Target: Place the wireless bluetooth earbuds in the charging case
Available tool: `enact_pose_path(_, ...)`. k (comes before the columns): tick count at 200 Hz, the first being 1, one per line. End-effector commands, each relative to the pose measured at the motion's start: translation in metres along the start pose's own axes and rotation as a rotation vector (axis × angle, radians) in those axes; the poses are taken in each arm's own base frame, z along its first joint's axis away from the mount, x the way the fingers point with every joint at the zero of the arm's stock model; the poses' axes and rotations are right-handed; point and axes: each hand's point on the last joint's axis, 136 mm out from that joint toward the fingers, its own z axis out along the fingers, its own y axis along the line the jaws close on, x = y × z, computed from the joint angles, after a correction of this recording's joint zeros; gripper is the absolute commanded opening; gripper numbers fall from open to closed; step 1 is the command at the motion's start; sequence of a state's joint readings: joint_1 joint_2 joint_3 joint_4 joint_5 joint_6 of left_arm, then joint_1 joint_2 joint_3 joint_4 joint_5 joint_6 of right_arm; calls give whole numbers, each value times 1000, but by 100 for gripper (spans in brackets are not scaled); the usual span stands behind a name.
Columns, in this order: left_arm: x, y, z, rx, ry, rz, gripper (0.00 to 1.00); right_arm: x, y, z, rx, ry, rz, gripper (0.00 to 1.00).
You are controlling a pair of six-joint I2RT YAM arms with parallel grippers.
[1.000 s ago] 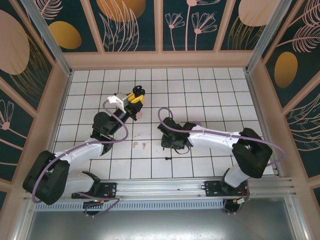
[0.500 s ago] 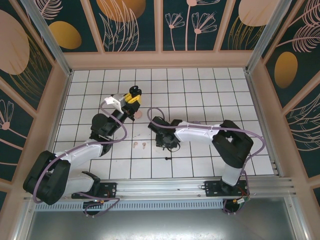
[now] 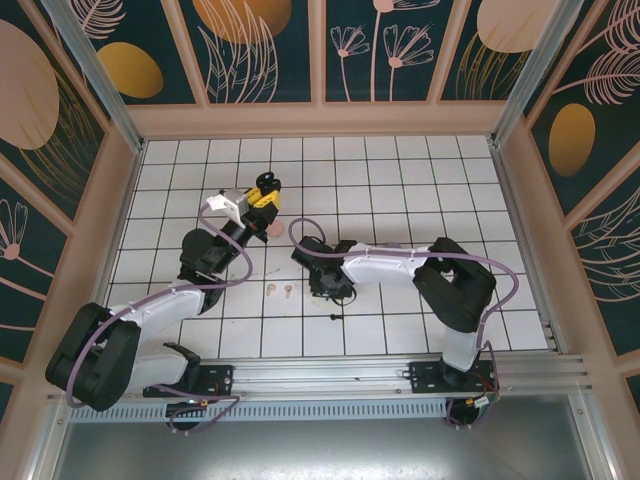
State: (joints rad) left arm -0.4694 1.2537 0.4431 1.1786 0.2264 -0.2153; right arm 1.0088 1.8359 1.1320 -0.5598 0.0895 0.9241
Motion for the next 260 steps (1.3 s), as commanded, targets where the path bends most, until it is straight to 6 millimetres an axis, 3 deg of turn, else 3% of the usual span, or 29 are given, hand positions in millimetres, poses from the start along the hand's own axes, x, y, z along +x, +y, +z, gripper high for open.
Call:
enact_pose_path(1, -18, -2, -3, 11, -66, 1, 0, 8, -10, 11, 52, 21, 5, 28)
enact_pose_path(63, -17, -9, 0, 54, -44, -7, 0, 2, -14, 7, 45, -30, -14, 19)
enact_pose_path(103, -18, -17, 5, 98, -22, -3, 0, -22, -3, -21, -30, -153, -52, 18)
enact_pose_path(134, -19, -22, 5, 128, -14, 0, 0, -44, 5, -55, -86, -262, -85, 17)
enact_pose_path(170, -18, -30, 7, 178, 1, 20, 0, -80, 12, -120, -164, -443, -125, 17)
enact_pose_path(216, -12, -54, 5, 328, 10, 50, 0, -127, 13, -242, -287, -725, -179, 17)
enact_pose_path(244, -6, -70, 6, 441, 23, 50, 0, -141, 17, -312, -367, -870, -234, 17)
enact_pose_path(260, -2, -79, 8, 491, 34, 59, 0, -143, 23, -340, -407, -929, -282, 17)
